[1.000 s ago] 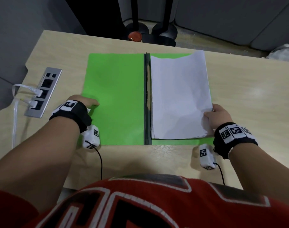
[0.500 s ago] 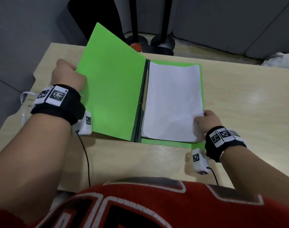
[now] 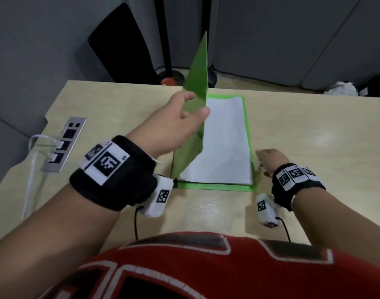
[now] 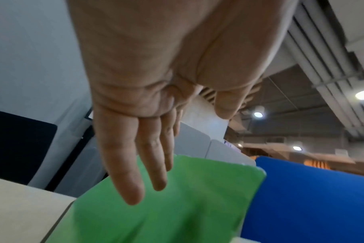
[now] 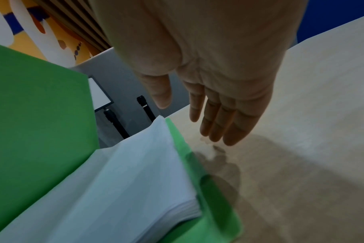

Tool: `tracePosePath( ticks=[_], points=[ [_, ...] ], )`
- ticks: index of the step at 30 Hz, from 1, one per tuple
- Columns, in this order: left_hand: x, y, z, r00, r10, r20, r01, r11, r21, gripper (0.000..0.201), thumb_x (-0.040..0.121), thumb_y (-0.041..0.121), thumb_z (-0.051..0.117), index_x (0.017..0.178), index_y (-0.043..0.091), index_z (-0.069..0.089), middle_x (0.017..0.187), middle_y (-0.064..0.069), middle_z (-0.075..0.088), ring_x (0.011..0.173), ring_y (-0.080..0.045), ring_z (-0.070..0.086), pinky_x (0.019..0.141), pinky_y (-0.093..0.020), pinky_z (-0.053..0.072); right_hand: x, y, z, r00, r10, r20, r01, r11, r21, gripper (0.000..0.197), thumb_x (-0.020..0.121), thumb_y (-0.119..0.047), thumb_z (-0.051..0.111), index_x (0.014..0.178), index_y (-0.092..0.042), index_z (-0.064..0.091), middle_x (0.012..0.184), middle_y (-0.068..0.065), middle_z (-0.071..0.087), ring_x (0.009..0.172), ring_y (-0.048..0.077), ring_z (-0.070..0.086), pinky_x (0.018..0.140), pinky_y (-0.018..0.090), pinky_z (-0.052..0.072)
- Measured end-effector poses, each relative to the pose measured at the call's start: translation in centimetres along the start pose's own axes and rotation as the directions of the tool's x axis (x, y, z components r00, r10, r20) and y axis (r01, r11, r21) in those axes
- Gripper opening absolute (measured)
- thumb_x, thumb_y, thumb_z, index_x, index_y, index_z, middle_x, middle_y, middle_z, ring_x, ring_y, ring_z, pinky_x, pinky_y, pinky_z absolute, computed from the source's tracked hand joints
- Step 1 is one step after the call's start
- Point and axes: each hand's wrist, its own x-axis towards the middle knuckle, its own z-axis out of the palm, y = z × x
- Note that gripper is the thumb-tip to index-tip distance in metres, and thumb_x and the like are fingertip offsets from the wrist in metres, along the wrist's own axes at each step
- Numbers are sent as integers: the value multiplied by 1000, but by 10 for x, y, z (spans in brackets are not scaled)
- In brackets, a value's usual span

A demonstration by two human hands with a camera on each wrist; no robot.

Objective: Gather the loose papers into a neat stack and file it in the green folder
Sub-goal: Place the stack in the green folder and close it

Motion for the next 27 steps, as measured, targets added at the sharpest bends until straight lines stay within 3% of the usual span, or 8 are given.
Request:
tracePosePath(
  ticks=[2, 4, 9, 12, 15, 21, 24, 27],
  points=[
    [-1, -2, 18, 994, 22, 108, -33, 994, 107, 59, 92, 54, 45, 144, 31, 28, 117, 8, 61, 111, -15, 60, 95, -44, 51, -3, 9, -8, 1000, 21, -8, -20, 999, 41, 30, 96, -34, 45, 101, -11, 63, 109, 18, 66, 105, 37, 62, 98, 50, 48],
    [0, -8, 30, 980, -1, 197, -36, 982, 183, 58, 93, 52, 44, 144, 29, 29, 126, 3, 60, 113, -16, 59, 97, -42, 50, -6, 17, -17, 1000, 28, -12, -27, 998, 60, 32, 96, -36, 41, 85, -12, 59, 115, 21, 66, 107, 39, 62, 99, 53, 47],
    [10, -31, 48, 959, -84, 272, -23, 930, 368, 54, 93, 51, 46, 140, 25, 39, 133, -2, 58, 117, -18, 55, 98, -31, 43, -11, 30, -30, 998, 53, -39, -48, 993, 111, 40, 96, -40, 35, 76, -11, 55, 114, 22, 65, 105, 40, 62, 98, 56, 46],
    [19, -47, 53, 951, -148, 273, 14, 898, 439, 55, 92, 51, 47, 139, 23, 40, 136, -4, 55, 122, -21, 53, 102, -34, 42, -20, 27, -28, 999, 11, -46, -10, 999, 32, 46, 95, -45, 40, 111, -7, 61, 124, 19, 62, 112, 37, 59, 101, 50, 46],
    [30, -66, 56, 946, -195, 258, 36, 857, 514, 57, 91, 52, 49, 139, 22, 40, 142, -8, 49, 126, -23, 50, 103, -36, 42, -31, 18, -15, 996, -89, -24, 86, 990, -115, 54, 95, -38, 51, 141, -11, 43, 141, 12, 51, 125, 31, 52, 103, 37, 41],
    [52, -103, 51, 943, -282, 177, 136, 811, 570, 64, 89, 48, 54, 144, 21, 34, 147, -15, 37, 124, -30, 50, 101, -38, 43, -30, 3, 23, 974, -213, 74, 225, 916, -333, 87, 80, -37, 71, 148, -12, 23, 152, 12, 36, 133, 29, 44, 110, 43, 40],
    [63, -120, 47, 936, -319, 151, 177, 794, 582, 69, 90, 45, 55, 148, 23, 25, 148, -17, 34, 126, -33, 49, 102, -39, 42, -24, -3, 31, 967, -244, 78, 247, 807, -537, 103, 79, -50, 68, 152, -13, 5, 162, 9, 6, 147, 26, 18, 119, 43, 25],
    [71, -130, 44, 945, -286, 157, 135, 781, 610, 69, 90, 42, 55, 149, 30, 21, 157, -14, 20, 136, -33, 39, 111, -41, 36, -19, -14, 35, 965, -230, 123, 257, 751, -609, 105, 82, -58, 60, 153, -13, -2, 162, 7, -5, 148, 27, 14, 120, 44, 22]
  ],
)
